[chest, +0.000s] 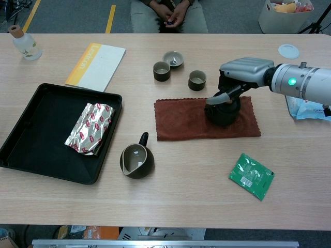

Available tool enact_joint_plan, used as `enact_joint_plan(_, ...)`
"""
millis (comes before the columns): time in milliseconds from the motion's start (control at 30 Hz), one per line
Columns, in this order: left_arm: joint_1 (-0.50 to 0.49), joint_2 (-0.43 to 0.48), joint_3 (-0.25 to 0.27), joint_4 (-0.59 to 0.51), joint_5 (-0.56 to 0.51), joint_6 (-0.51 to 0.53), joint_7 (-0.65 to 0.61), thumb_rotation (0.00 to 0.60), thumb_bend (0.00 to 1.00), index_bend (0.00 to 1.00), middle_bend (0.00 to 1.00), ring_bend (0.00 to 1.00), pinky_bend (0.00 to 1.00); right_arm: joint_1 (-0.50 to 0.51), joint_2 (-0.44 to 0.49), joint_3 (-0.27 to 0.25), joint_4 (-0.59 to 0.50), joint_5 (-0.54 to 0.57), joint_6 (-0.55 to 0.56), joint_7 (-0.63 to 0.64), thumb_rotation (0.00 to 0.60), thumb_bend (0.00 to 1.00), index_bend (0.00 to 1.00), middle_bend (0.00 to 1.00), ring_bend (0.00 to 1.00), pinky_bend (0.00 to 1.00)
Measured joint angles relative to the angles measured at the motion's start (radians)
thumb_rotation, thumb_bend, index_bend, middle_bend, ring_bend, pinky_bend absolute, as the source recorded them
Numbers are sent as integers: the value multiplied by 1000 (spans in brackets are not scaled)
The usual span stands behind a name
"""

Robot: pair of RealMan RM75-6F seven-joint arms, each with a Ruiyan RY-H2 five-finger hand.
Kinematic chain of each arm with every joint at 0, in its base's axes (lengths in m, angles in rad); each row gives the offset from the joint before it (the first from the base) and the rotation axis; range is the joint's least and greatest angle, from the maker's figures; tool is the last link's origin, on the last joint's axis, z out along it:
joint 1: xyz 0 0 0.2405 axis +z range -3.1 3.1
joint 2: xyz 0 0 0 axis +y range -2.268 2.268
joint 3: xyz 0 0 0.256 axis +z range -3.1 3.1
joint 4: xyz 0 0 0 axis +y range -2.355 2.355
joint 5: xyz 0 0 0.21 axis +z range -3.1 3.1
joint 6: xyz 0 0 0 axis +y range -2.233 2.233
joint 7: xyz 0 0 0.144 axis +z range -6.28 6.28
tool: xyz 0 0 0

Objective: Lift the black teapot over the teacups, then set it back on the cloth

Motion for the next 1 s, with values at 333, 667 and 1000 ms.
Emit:
enact_joint_plan(333, 3, 1, 2, -1, 3, 3, -3, 600, 251, 148, 149, 98, 66, 1, 32, 6, -29, -5, 20, -13, 142, 319, 959, 937, 908, 331)
enact_joint_plan(667, 6, 5, 2, -5, 7, 9, -10, 600, 251, 149, 152, 98, 66, -1, 34, 8, -31, -2, 33, -24, 140, 452, 959, 937, 909, 331)
enact_joint_plan(1000, 2, 5, 0, -4, 8, 5, -14, 600, 251, 149, 152, 99, 66, 4, 48, 16, -35, 1, 46, -48, 160, 588, 959, 938, 909, 331)
